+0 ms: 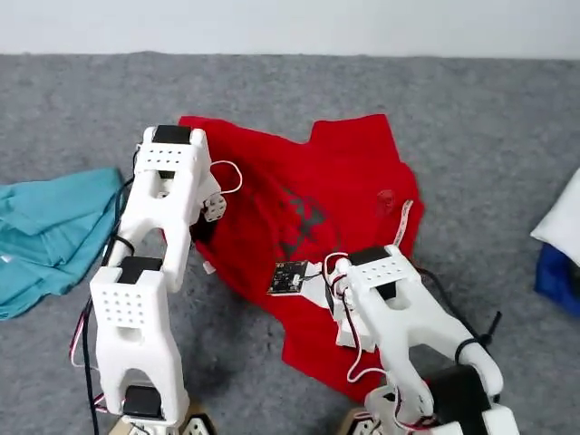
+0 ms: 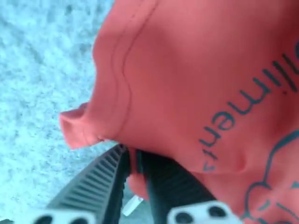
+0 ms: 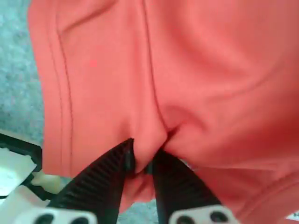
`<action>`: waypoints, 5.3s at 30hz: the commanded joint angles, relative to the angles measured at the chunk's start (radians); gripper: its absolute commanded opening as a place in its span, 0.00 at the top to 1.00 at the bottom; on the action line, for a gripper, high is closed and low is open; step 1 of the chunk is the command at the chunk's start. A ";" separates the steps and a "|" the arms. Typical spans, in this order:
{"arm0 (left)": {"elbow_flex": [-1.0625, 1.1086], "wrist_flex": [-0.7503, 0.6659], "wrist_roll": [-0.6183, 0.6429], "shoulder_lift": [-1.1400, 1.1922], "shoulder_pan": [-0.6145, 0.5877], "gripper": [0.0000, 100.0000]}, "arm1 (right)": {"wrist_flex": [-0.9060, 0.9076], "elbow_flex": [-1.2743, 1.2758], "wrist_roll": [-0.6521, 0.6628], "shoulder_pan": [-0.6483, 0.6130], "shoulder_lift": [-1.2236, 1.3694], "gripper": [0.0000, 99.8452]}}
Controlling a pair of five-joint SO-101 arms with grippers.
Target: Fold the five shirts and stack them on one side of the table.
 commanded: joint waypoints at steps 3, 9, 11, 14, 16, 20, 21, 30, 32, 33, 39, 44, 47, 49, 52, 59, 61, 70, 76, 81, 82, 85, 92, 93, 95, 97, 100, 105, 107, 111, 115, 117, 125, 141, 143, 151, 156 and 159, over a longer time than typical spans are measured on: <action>-0.030 0.029 -0.009 -0.074 0.003 0.99 | 0.053 -0.023 -0.006 -0.007 -0.013 0.99; -0.031 0.031 -0.012 -0.077 0.003 0.99 | 0.108 -0.192 -0.011 0.162 -0.013 0.99; -0.028 0.031 -0.012 -0.109 0.006 0.99 | 0.108 -0.265 -0.011 0.240 -0.015 0.99; -0.028 0.031 -0.012 -0.195 0.012 0.99 | 0.120 -0.353 -0.012 0.332 -0.015 0.99; -0.016 0.031 -0.012 -0.267 0.012 0.99 | 0.166 -0.394 -0.012 0.363 -0.015 0.99; 0.108 0.031 -0.023 -0.400 0.028 0.99 | 0.298 -0.434 -0.012 0.375 -0.015 0.99; 0.157 0.031 -0.044 -0.430 0.038 0.99 | 0.320 -0.434 -0.011 0.378 -0.018 0.99; 0.470 0.031 -0.106 -0.626 0.064 0.99 | 0.479 -0.430 0.087 0.381 -0.289 0.99; 0.507 0.031 -0.106 -0.658 0.064 0.99 | 0.552 -0.430 0.118 0.375 -0.344 0.99; 0.526 0.031 -0.106 -0.672 0.064 0.99 | 0.581 -0.430 0.126 0.374 -0.374 0.99; 0.651 0.032 -0.106 -0.772 0.066 0.99 | 0.628 -0.394 0.127 0.387 -0.536 0.99; 0.705 0.029 -0.157 -0.810 0.064 0.99 | 0.618 -0.285 0.126 0.381 -0.582 0.99; 0.627 0.023 -0.173 -0.809 0.064 0.99 | 0.530 -0.264 0.101 0.400 -0.582 0.99; 0.549 -0.008 -0.172 -0.807 0.066 0.99 | 0.438 -0.264 0.049 0.400 -0.581 0.99; 0.490 -0.115 -0.172 -0.806 0.066 0.99 | 0.286 -0.264 -0.021 0.381 -0.573 0.99; 0.377 -0.236 -0.172 -0.601 0.069 0.98 | -0.048 -0.296 -0.140 0.375 -0.375 0.99; 0.277 -0.235 -0.170 -0.500 0.064 0.98 | -0.117 -0.324 -0.157 0.374 -0.286 0.99; -0.441 0.029 0.017 -0.012 0.063 0.71 | -0.071 -0.675 -0.284 0.387 0.137 0.75; -0.590 0.032 0.061 0.071 0.028 0.67 | 0.226 -0.973 -0.242 0.380 0.300 0.75; -0.578 0.032 0.041 0.044 0.006 0.71 | 0.530 -1.031 0.009 0.300 0.360 0.75; -0.559 0.032 0.037 0.032 0.005 0.71 | 0.568 -1.030 0.026 0.288 0.367 0.75; -0.460 0.032 0.031 -0.031 0.003 0.71 | 0.625 -1.023 0.031 0.263 0.386 0.75; -0.176 0.031 0.031 -0.181 0.003 0.71 | 0.604 -0.996 0.029 0.170 0.470 0.75; -0.150 0.031 0.031 -0.193 0.000 0.71 | 0.601 -0.996 0.029 0.154 0.489 0.75; -0.111 0.031 0.031 -0.213 -0.009 0.71 | 0.576 -0.996 0.015 0.136 0.516 0.75; -0.085 0.031 0.031 -0.221 -0.021 0.71 | 0.533 -0.996 -0.025 0.128 0.536 0.75; -0.070 0.031 0.031 -0.221 -0.046 0.71 | 0.483 -0.996 -0.044 0.124 0.556 0.74; -0.062 0.031 0.031 -0.221 -0.077 0.71 | 0.426 -0.997 -0.044 0.111 0.590 0.74; -0.062 0.031 0.031 -0.219 -0.078 0.71 | 0.406 -0.997 -0.044 0.102 0.611 0.74; -0.062 0.031 0.031 -0.221 -0.071 0.71 | 0.357 -0.997 -0.044 0.096 0.650 0.75; -0.062 0.031 0.031 -0.221 -0.072 0.71 | 0.321 -1.030 -0.043 0.104 0.677 0.80; -0.062 0.031 0.031 -0.221 -0.072 0.71 | 0.323 -1.060 -0.044 0.104 0.682 0.88; -0.062 0.031 0.031 -0.213 -0.071 0.71 | 0.326 -1.099 -0.041 0.139 0.679 0.97; -0.064 0.029 0.031 -0.121 0.002 0.71 | 0.473 -1.122 0.015 0.180 0.677 0.96; -0.064 0.029 0.031 -0.121 0.006 0.71 | 0.473 -1.122 0.015 0.179 0.682 0.96; -0.068 0.031 0.031 -0.123 -0.002 0.71 | 0.472 -1.122 0.018 0.177 0.676 0.83; -0.067 0.031 0.031 -0.123 -0.002 0.71 | 0.472 -1.122 0.021 0.177 0.676 0.85; -0.067 0.031 0.031 -0.123 0.000 0.71 | 0.479 -1.128 0.021 0.177 0.674 0.85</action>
